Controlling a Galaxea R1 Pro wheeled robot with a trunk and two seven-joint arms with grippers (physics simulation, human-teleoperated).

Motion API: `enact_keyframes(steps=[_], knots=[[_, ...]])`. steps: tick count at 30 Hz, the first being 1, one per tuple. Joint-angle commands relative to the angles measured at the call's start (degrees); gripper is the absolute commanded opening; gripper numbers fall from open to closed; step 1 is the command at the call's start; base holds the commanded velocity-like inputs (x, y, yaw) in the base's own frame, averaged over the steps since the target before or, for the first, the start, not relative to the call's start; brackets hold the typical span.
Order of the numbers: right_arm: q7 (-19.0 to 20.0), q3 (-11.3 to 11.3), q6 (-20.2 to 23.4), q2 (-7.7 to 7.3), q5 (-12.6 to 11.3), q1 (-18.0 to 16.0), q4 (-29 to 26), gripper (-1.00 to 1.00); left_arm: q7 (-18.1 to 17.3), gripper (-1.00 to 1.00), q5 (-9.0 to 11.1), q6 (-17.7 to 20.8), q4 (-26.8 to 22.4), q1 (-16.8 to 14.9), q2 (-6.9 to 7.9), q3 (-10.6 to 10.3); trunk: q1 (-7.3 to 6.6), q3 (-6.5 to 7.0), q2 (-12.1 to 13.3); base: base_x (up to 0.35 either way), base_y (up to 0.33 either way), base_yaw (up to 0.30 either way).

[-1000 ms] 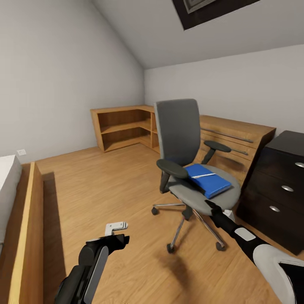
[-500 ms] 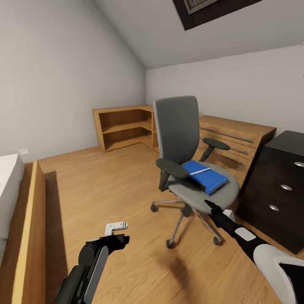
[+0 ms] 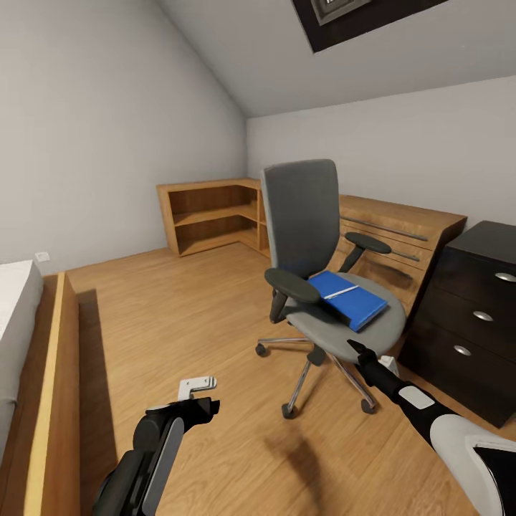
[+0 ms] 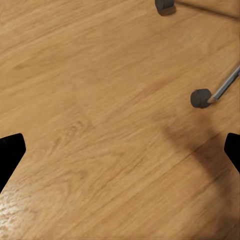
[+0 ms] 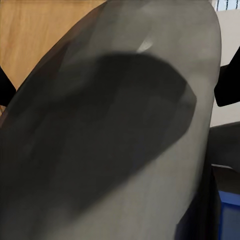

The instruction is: In the bedroom, organize the workspace by keeping the computer under the desk, ensuring the monitor is on the desk, placing the keyboard on the desk next to the monitor, placing the mouse on the desk next to the keyboard, moving the folder from the swivel chair onto the desk next to the mouse, stacking the notebook on top of the folder with the pen on top of the notebook, and positioning the swivel chair next to the desk.

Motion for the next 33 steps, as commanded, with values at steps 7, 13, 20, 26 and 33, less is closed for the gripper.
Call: enact_keyframes(steps=[7,13,20,26,33], knots=[[-0.09,1.41,0.29,-0.01,0.53,0.02,0.17,1.00,0.54,1.00,0.60,0.19,-0.06,-0.03,0.00,-0.04,0.00,-0.07,-0.02,0.000,0.000,0.000],[-0.13,1.42,0.29,0.00,0.53,0.02,0.21,1.00,0.58,1.00,0.60,0.19,-0.06,-0.03,-0.02,-0.04,-0.13,1.04,0.05,0.000,0.000,0.000],[-0.13,1.42,0.29,0.01,0.53,0.02,0.21,1.00,0.54,1.00,0.60,0.19,-0.06,-0.03,-0.03,-0.04,-0.13,1.04,0.05,0.000,0.000,0.000],[-0.14,1.42,0.05,-0.01,0.53,0.02,0.21,1.00,0.59,1.00,0.60,0.19,-0.06,-0.03,-0.03,-0.04,-0.19,1.48,0.08,0.000,0.000,0.000],[-0.07,1.39,0.02,-0.01,0.53,0.02,0.20,1.00,0.55,1.00,0.60,0.19,-0.06,-0.03,-0.03,-0.04,-0.29,2.37,0.13,0.000,0.000,0.000]])
